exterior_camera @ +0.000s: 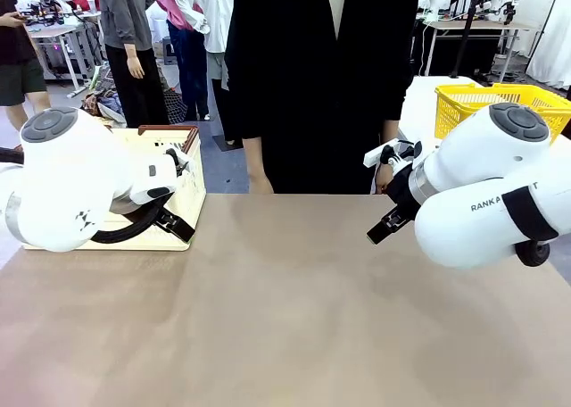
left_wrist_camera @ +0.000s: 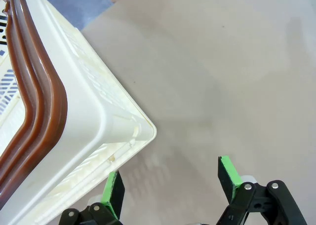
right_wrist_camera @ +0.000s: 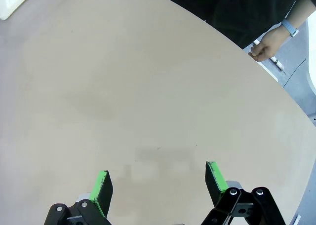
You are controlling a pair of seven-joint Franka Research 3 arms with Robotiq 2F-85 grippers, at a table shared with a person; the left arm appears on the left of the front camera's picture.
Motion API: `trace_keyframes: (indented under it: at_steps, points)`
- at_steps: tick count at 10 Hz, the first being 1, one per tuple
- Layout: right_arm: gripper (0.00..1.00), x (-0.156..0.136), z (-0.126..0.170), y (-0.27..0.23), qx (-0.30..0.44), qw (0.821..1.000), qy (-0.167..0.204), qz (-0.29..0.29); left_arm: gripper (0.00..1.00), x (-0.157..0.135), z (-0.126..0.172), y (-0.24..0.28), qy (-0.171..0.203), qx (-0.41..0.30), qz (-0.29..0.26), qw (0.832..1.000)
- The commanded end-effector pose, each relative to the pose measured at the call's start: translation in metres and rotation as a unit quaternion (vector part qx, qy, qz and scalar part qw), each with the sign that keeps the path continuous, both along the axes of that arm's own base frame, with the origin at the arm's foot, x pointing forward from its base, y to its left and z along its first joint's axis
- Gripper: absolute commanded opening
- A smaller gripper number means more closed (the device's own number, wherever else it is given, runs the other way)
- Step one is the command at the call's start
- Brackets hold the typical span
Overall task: Place the drinks into the Shopping basket.
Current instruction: Pick up one drink and place it into the Shopping basket.
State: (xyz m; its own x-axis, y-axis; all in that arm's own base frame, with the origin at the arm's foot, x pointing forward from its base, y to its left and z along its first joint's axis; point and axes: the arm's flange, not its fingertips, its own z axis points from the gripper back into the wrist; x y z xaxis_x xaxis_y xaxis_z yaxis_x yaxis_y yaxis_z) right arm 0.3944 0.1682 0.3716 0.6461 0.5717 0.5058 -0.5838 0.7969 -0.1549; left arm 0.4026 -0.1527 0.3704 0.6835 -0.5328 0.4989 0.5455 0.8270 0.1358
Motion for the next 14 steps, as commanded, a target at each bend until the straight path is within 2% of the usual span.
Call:
trace_keyframes:
  at_steps: [1,7,8,9,10,11,12,13,14]
  points:
    - [1.0,0.0,0.0,0.0,0.0,1.0,0.0,0.0,1.0,0.0,0.0,0.0,0.0,0.0,0.0,1.0]
    - [1.0,0.0,0.0,0.0,0.0,1.0,0.0,0.0,1.0,0.0,0.0,0.0,0.0,0.0,0.0,1.0]
    - [1.0,-0.007,0.001,-0.006,0.009,0.997,0.07,0.01,1.0,-0.003,0.006,0.008,0.1,-0.017,-0.04,0.994]
    - [1.0,-0.015,0.004,-0.018,0.03,0.987,0.156,0.013,1.0,-0.011,0.011,0.015,0.198,-0.049,-0.09,0.975]
    - [1.0,-0.024,0.015,-0.03,0.071,0.973,0.219,-0.001,1.0,-0.021,0.022,0.021,0.269,-0.087,-0.117,0.952]
    - [1.0,-0.032,0.034,-0.048,0.131,0.948,0.285,-0.054,1.0,-0.03,0.036,0.032,0.322,-0.165,-0.166,0.918]
    - [1.0,-0.038,0.052,-0.066,0.208,0.926,0.312,-0.031,1.0,-0.035,0.054,0.049,0.346,-0.244,-0.186,0.887]
    - [1.0,-0.052,0.082,-0.107,0.323,0.898,0.297,0.004,1.0,-0.037,0.081,0.089,0.335,-0.337,-0.192,0.859]
    - [1.0,-0.067,0.106,-0.152,0.394,0.877,0.274,0.018,1.0,-0.037,0.106,0.136,0.294,-0.399,-0.178,0.85]
